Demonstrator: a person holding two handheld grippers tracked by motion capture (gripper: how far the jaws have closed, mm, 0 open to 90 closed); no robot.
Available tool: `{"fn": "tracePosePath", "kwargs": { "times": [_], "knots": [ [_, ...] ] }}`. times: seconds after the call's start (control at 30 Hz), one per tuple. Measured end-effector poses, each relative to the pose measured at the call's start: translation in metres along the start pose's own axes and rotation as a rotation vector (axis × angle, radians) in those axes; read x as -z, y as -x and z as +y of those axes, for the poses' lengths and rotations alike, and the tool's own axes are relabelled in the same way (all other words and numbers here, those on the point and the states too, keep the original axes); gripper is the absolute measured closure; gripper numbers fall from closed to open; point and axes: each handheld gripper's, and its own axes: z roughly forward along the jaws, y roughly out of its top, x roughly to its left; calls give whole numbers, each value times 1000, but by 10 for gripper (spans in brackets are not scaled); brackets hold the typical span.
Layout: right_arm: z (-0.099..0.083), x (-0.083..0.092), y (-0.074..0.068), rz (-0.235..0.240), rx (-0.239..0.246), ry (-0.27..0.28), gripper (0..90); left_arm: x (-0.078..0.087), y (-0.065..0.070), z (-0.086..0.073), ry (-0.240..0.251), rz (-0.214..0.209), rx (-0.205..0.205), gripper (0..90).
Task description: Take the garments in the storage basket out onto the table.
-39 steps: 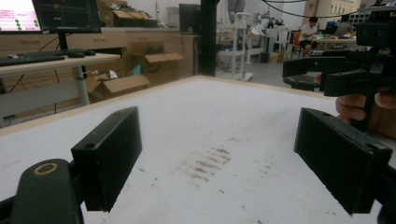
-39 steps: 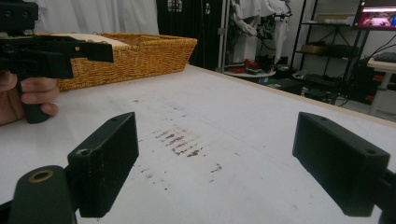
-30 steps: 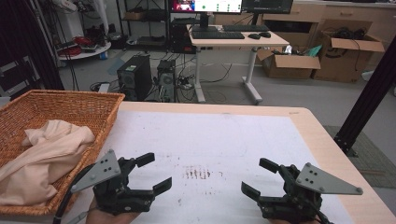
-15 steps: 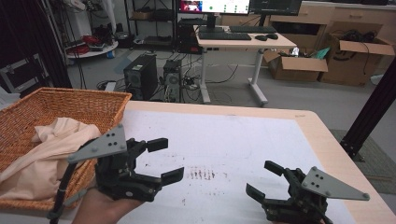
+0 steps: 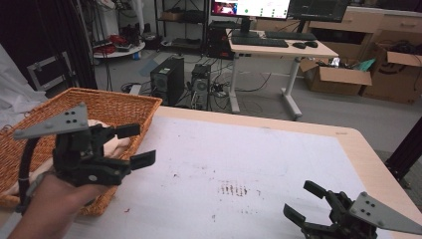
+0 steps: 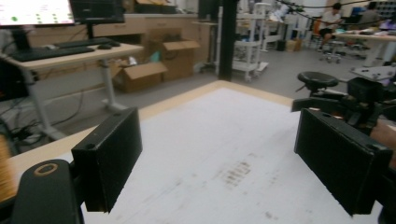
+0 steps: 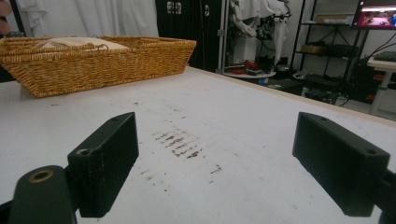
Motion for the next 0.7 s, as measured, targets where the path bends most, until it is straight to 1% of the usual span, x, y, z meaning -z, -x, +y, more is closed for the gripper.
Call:
{"fn": "tracePosePath", "kwargs": {
  "times": [0.03, 0.07, 0.17, 0.2, 0.23, 0.3, 0.33, 0.37, 0.4, 0.5, 0.53, 0.57, 0.6, 0.63, 0.7],
  "knots": [
    [0, 0, 0, 0, 1, 0, 143, 13, -8, 0, -4, 31, 7, 155],
    [0, 0, 0, 1, 1, -2, 143, 13, -8, 0, -4, 31, 7, 156],
    [0, 0, 0, 0, 3, -1, 143, 30, -20, -1, -19, 73, 20, 155],
    [0, 0, 0, 0, 5, 0, 143, 39, -27, -3, -28, 97, 25, 156],
    [0, 0, 0, -1, 4, -1, 143, 39, -27, -3, -28, 97, 25, 155],
    [0, 0, 0, 0, 5, -1, 143, 45, -34, -4, -44, 118, 26, 156],
    [0, 0, 0, -1, 5, -1, 143, 49, -40, -4, -56, 133, 33, 156],
    [0, 0, 0, -1, 6, -1, 143, 51, -43, -5, -63, 139, 32, 155],
    [0, 0, 0, -1, 6, -1, 143, 51, -43, -5, -63, 139, 32, 156],
    [0, 0, 0, 0, 6, -2, 143, 53, -52, -6, -77, 155, 42, 156],
    [0, 0, 0, 0, 6, -2, 143, 53, -56, -6, -82, 161, 44, 156],
    [0, 0, 0, 0, 6, -2, 143, 54, -64, -9, -90, 177, 56, 156],
    [0, 0, 0, 0, 6, -2, 143, 54, -64, -9, -90, 177, 56, 156],
    [0, 0, 0, 0, 7, -2, 143, 53, -72, -11, -103, 196, 67, 156],
    [0, 0, 0, 0, 7, -3, 143, 51, -79, -14, -120, 208, 81, 156]
  ]
}}
